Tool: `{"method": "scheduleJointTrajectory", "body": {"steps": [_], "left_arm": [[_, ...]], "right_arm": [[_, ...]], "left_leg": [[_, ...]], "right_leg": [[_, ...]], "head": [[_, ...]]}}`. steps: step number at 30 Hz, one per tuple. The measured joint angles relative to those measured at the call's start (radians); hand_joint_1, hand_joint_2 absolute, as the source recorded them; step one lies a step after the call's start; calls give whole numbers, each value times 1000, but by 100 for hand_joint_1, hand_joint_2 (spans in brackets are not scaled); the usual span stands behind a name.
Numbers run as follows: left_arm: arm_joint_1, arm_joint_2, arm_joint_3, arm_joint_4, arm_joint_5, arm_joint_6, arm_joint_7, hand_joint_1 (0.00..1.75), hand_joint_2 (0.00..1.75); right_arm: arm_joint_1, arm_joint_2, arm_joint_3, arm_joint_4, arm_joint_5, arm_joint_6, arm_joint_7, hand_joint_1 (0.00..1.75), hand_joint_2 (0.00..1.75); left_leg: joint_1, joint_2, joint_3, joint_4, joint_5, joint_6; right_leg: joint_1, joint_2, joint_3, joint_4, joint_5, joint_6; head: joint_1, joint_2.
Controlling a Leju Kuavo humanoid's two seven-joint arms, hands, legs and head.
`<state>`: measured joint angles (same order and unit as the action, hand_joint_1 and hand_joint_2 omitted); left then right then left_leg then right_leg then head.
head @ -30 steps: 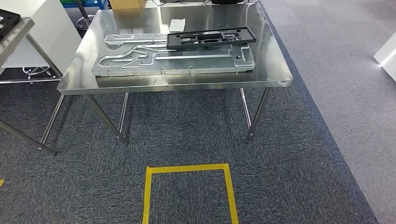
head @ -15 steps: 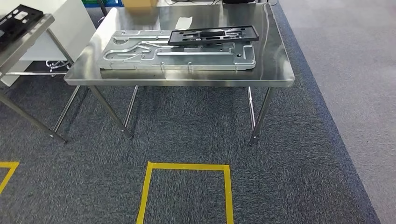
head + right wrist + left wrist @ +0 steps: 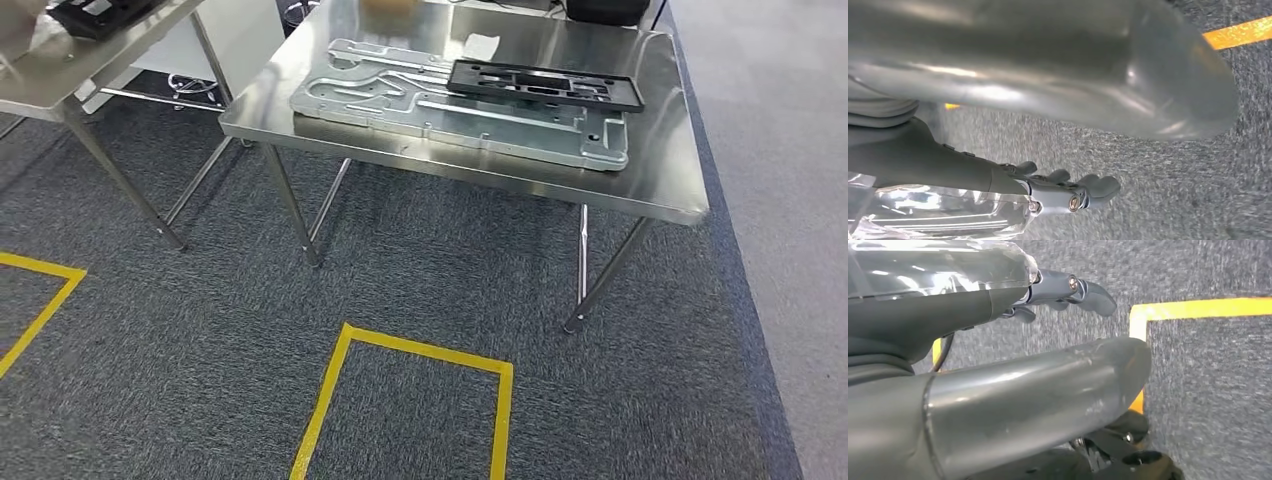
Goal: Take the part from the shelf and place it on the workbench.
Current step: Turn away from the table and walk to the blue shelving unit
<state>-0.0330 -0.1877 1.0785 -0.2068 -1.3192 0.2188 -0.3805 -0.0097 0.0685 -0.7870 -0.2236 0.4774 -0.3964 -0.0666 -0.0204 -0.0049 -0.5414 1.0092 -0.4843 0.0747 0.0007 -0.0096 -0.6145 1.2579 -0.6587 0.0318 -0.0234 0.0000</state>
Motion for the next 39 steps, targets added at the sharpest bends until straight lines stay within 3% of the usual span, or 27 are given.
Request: {"method": "scheduleJointTrajectory", "body": {"steps": [1,2,3,5,7,10,12,15,16,17,18,20,22,25,27,29,31,32,33,34,36,38,39], "left_arm": [[0,0,0,0,1,0,0,0,0],[1,0,1,0,1,0,0,0,0],[3,0,1,0,2,0,0,0,0],[6,-3,2,0,3,0,1,0,0],[5,-7,2,0,3,2,1,0,0],[6,-7,4,0,3,4,1,0,0],[8,-6,5,-1,2,5,2,0,0],[7,-6,5,-1,-1,6,3,0,0],[7,-6,5,-1,-1,7,4,0,0],[9,-6,6,-1,-2,9,5,0,0],[10,-6,6,-1,-3,10,6,0,0],[10,-6,6,-1,-4,11,9,0,0],[7,-8,6,-1,-5,12,11,0,0],[9,-8,7,-1,-4,14,14,0,0],[9,-8,7,-1,-4,14,16,0,0],[7,-8,7,-1,-4,15,17,0,0],[6,-8,7,-1,-4,15,17,0,0],[7,-8,7,-1,-4,15,17,0,0],[7,-8,7,-1,-4,15,18,0,0],[8,-9,7,-1,-4,15,18,0,0],[7,-11,7,-1,-4,15,19,0,0],[5,-14,8,-1,-5,16,21,0,0],[5,-14,8,-1,-5,17,21,0,0]], "right_arm": [[2,0,0,0,1,1,0,0,0],[4,0,0,0,3,2,0,0,0],[4,0,0,0,5,3,0,0,0],[5,-2,0,0,8,6,0,0,0],[5,-2,0,0,12,10,0,0,0],[3,2,1,1,18,15,1,0,0],[5,5,2,1,22,20,2,0,0],[13,6,2,1,27,25,3,0,0],[15,6,2,2,27,26,3,0,0],[15,6,2,2,28,28,3,0,0],[15,6,2,2,29,29,3,0,0],[15,5,3,2,33,32,3,0,0],[14,4,3,1,38,34,2,0,0],[7,4,6,1,45,37,1,0,0],[5,5,10,1,49,39,1,0,0],[9,5,12,2,52,41,0,0,0],[13,5,13,2,54,42,0,0,0],[14,5,13,2,55,42,0,0,0],[15,5,13,2,56,42,0,0,0],[16,5,14,2,57,42,0,0,0],[17,4,15,2,61,43,1,0,0],[17,3,16,2,64,43,1,0,0],[15,3,17,2,65,43,2,0,0]], "left_leg": [[-1,-15,-3,1,3,0],[-2,-29,-5,1,5,-1],[-4,-42,-5,2,7,-2],[-7,-65,-5,3,11,-5],[-7,-83,-8,4,15,-11],[-11,-98,-17,5,18,-25],[-14,-68,-39,51,-14,-36],[9,-15,-130,234,-106,-61],[19,-9,-151,273,-115,-71],[27,-4,-153,277,-105,-80],[35,3,-134,240,-76,-89],[44,39,-65,105,-11,-104],[44,61,-26,26,12,-100],[38,37,-30,20,8,-71],[39,16,-28,14,12,-55],[36,-5,-27,12,13,-43],[28,-31,-27,12,12,-36],[24,-46,-25,12,11,-34],[19,-61,-21,12,10,-32],[15,-76,-16,12,8,-31],[10,-103,-12,12,6,-30],[13,-127,-16,11,7,-37],[15,-140,-19,9,9,-43]], "right_leg": [[-1,5,-17,31,-5,0],[0,8,-16,27,10,-1],[2,13,5,-19,44,-5],[7,45,73,-162,113,-24],[13,66,109,-245,141,-40],[8,40,113,-265,150,-49],[-5,17,119,-281,159,-56],[-11,-22,120,-286,159,-55],[-14,-36,122,-285,156,-51],[-18,-49,124,-284,153,-46],[-24,-61,128,-282,148,-39],[-32,-81,137,-274,136,-20],[-32,-97,143,-267,124,0],[-35,-109,155,-273,120,23],[-40,-69,145,-241,90,31],[-38,-15,85,-123,26,28],[-30,2,8,5,-13,20],[-25,5,-13,26,-3,14],[-19,10,-14,5,30,5],[-13,21,2,-50,77,-7],[-6,69,46,-177,146,-33],[-2,97,67,-233,160,-47],[-1,90,70,-241,161,-48]], "head": [[0,0],[0,0],[1,0],[-1,0],[-2,0],[-2,0],[-9,0],[-18,0],[-18,0],[-18,0],[-18,0],[-19,0],[-17,0],[-12,0],[-6,0],[1,0],[3,0],[4,0],[4,0],[4,0],[1,0],[0,0],[0,0]]}}
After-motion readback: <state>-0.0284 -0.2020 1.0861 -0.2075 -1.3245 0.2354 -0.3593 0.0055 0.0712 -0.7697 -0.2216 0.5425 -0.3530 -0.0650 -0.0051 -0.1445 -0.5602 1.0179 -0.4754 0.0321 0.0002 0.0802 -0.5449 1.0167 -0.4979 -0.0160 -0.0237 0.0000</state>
